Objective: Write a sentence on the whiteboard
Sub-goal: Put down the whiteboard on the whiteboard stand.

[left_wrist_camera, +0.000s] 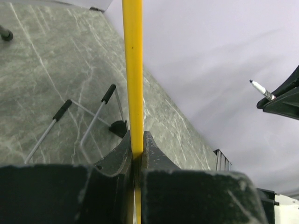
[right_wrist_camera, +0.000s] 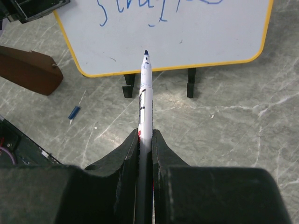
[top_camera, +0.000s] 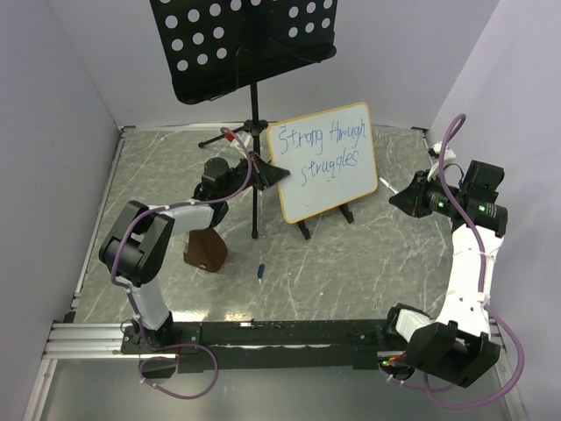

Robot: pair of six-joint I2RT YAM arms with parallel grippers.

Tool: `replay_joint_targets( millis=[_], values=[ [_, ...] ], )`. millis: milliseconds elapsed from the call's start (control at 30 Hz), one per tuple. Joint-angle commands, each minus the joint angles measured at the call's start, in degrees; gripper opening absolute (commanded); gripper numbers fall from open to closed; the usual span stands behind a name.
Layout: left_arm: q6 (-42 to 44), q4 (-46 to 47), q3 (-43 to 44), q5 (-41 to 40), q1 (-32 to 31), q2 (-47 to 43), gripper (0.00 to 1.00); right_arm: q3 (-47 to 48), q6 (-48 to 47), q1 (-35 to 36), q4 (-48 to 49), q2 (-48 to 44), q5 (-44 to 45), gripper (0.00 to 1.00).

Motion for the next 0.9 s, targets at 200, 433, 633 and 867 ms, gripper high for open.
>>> replay_joint_targets(
  millis=[200, 433, 633, 867],
  values=[
    [1.2, 12.83, -3.42, 1.8, 1.05, -3.89, 0.01, -0.13, -0.59, -0.33, 1.39, -0.99, -0.88, 0.0],
    [-0.56, 15.3, -4.22, 1.45, 1.58, -3.53, 0.01, -0.4, -0.94, -0.33, 0.95, -1.42, -0.62, 0.0],
    [3.12, 11.09, -3.16, 2.33, 1.58, -4.23, 0.01, -0.4, -0.76, -0.33, 1.04, -1.6, -0.79, 0.0],
    [7.61, 8.0, -5.71, 2.42, 2.02, -4.94, 0.01, -1.01, -0.76, -0.33, 1.3, -1.95, -0.88, 0.0]
  ],
)
